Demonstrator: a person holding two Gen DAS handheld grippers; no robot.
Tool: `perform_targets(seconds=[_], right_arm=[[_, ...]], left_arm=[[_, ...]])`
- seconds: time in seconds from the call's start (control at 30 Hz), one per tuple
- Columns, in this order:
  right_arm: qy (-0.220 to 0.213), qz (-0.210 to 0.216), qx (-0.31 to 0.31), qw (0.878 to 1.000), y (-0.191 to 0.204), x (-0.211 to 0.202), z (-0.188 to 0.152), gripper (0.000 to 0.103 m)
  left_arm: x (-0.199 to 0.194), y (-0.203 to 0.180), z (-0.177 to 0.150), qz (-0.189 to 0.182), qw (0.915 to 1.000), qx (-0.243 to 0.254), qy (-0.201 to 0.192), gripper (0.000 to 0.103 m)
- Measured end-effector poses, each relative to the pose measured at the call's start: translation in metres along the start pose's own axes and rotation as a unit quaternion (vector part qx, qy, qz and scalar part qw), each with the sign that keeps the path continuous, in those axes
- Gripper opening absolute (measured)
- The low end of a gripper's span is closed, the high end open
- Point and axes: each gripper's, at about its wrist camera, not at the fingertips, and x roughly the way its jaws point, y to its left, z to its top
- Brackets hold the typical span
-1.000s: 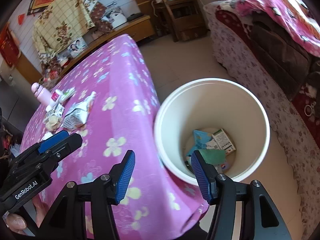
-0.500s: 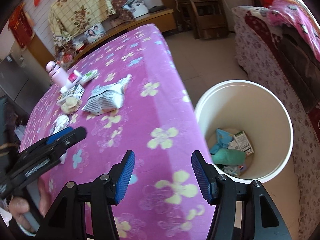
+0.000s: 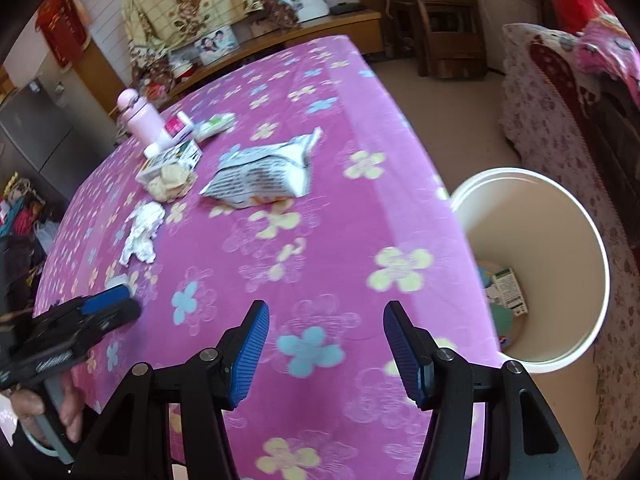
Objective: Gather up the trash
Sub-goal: 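Move both open tools back over the table toward the sponge and tissue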
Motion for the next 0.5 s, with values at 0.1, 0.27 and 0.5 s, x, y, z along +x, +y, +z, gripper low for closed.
perform_targets(seconds=[0.1,0.27,0.5], right_arm=[[0.006,0.01,-0.013,1.0,0.016,0.006,-0.001,0.057],[0.014,0.021,-0.036,0.999,0.038,0.013,-0.003,0.058],[0.026,0.034,-0.057,0.997,0.061,0.024,-0.003,0.059]], left_arm=[[-0.018,0.01,-0.012,0.009,0.9999,0.004,0.003,0.054],[-0.03,0.047,-0.036,0.027,0.9988,-0.038,0.017,0.054],[-0.051,0.074,-0.052,0.024,0.9959,-0.087,-0.006,0.054]])
